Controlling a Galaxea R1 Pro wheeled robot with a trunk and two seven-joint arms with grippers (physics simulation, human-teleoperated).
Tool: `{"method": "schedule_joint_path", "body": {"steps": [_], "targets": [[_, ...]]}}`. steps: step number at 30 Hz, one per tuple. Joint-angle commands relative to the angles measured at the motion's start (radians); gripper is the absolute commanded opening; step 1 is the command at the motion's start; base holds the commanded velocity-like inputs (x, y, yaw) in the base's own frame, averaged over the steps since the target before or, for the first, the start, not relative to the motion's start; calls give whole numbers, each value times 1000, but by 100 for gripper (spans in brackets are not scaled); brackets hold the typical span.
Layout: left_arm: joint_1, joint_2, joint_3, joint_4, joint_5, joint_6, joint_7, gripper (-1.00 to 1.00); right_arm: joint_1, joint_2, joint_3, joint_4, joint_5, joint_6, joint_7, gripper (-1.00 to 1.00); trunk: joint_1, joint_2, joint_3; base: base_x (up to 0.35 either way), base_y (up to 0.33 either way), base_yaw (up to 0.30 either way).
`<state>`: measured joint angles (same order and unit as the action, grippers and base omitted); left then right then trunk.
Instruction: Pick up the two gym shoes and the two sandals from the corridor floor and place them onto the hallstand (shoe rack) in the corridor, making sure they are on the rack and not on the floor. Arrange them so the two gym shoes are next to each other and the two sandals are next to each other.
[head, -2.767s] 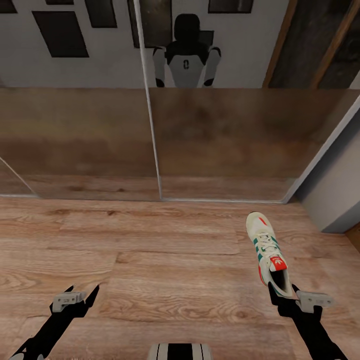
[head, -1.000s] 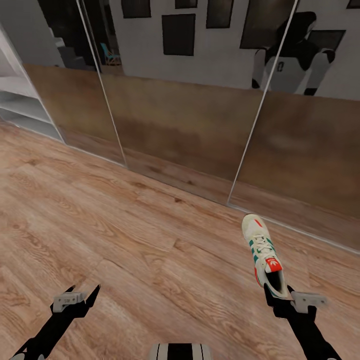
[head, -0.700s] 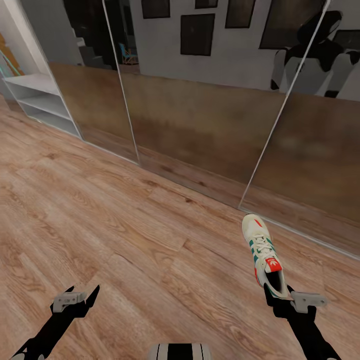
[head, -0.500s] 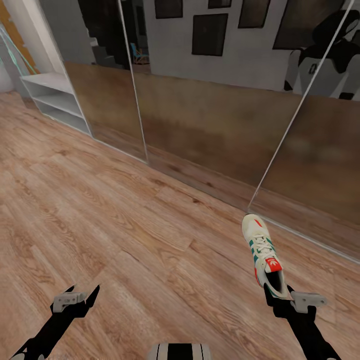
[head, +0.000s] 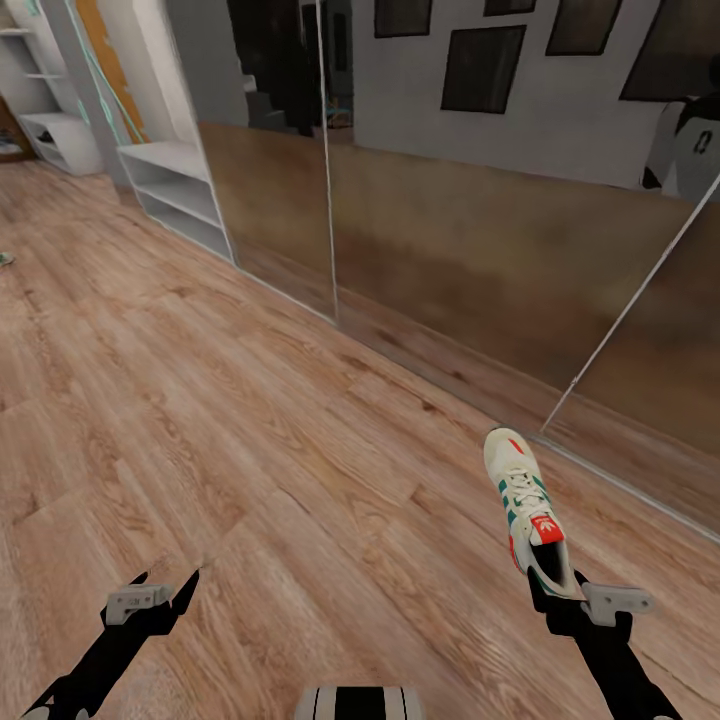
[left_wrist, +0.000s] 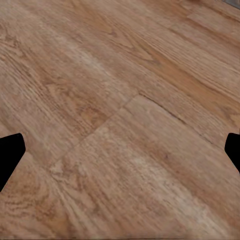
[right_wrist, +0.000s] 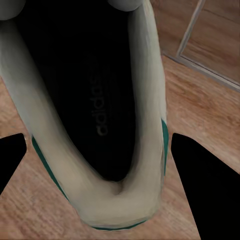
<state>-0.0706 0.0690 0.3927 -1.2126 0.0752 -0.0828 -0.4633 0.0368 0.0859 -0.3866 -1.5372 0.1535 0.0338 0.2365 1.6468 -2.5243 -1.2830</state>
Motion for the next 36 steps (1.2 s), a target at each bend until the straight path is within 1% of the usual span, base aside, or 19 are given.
{"method": "schedule_joint_path", "body": {"steps": [1, 13, 17, 19, 21, 24, 25, 26, 27, 31, 36], "targets": [[0, 0, 0, 0, 0, 0, 0, 100, 0, 0, 0, 0, -1, 0, 0, -100, 0, 0, 0, 0, 0, 277], [-2, -6, 0, 0, -2, 1, 3, 100, 0, 0, 1, 0, -1, 0, 0, -100, 0, 0, 0, 0, 0, 278], [-6, -7, 0, 1, -4, 1, 12, 100, 0, 0, 1, 0, -1, 1, -1, -100, 0, 0, 0, 0, 0, 278], [-7, -8, 0, 0, -4, 1, 43, 100, 0, 0, 1, 0, -1, 1, -1, -100, 0, 0, 0, 0, 0, 278], [-9, -12, -1, 0, -3, 1, 96, 100, 0, 0, 1, 0, -1, 1, -3, -100, 0, 0, 0, 0, 0, 278], [-10, -22, -19, 0, -3, 2, 177, 100, 0, 0, 2, 1, -2, 1, -5, -100, 0, 0, 0, 0, 0, 278], [-10, -22, -19, 0, -3, 2, 177, 100, 0, 0, 2, 1, -2, 1, -5, -100, 0, 0, 0, 0, 0, 278], [-12, -29, -74, 0, -3, 2, 250, 100, 0, 0, 5, 1, -2, 1, -7, -100, 0, 0, 0, 0, 0, 278], [-12, -29, -74, 0, -3, 2, 250, 100, 0, 0, 5, 1, -2, 1, -7, -100, 0, 0, 0, 0, 0, 278], [-12, -31, -93, 1, -3, 2, 273, 100, 0, 0, 7, 2, -2, 1, -8, -100, 0, 0, 0, 0, 0, 278], [-13, -32, -99, 1, -3, 2, 284, 100, -1, 0, 7, 2, -2, 1, -8, -100, 0, 0, 0, 0, 0, 278]]}}
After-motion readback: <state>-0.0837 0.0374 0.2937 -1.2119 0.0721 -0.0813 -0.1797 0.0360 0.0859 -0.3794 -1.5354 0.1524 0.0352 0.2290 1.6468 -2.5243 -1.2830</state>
